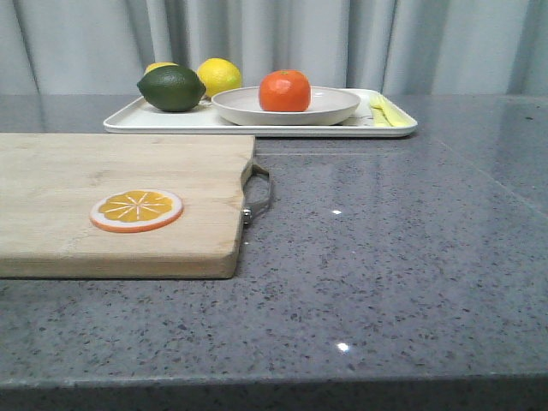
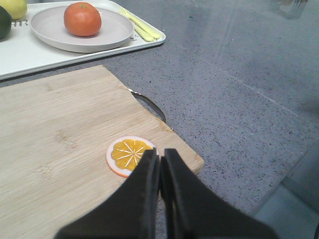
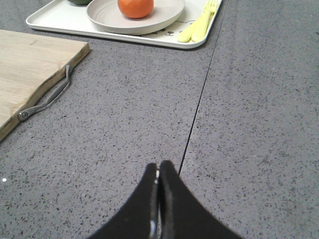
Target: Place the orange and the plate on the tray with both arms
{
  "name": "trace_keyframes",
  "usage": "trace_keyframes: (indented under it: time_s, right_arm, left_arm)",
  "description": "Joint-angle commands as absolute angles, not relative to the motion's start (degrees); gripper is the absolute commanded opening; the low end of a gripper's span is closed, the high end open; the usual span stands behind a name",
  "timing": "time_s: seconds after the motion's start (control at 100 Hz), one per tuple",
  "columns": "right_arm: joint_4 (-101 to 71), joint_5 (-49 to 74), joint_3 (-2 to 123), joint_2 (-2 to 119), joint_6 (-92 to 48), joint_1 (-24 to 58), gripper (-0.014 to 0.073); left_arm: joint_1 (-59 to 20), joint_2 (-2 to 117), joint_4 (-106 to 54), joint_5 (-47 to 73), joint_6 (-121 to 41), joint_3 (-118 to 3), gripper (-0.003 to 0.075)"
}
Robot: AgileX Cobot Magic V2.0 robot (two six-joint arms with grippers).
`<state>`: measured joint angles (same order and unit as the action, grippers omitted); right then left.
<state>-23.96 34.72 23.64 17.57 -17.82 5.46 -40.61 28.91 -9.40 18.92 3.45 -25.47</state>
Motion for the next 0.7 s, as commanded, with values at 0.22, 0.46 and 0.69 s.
trace_keyframes:
  time_s: [0.22, 0.46, 0.69]
  right_arm:
    - [-25.23, 31.39, 25.10, 18.05, -18.49, 5.23, -0.0068]
    - [-25.23, 31.39, 25.10, 18.05, -18.49, 5.23, -0.0068]
    - [-25.23, 31.39, 25.10, 18.05, -18.49, 5.23, -0.0068]
  left_arm:
    - [-40.83, 29.05, -10.19, 15.16, 3.43, -27.07, -0.0019]
    - [-40.83, 29.05, -10.19, 15.16, 3.43, -27.07, -0.0019]
    - [-40.22, 28.99, -10.19, 14.47, 3.43, -26.57, -0.0019]
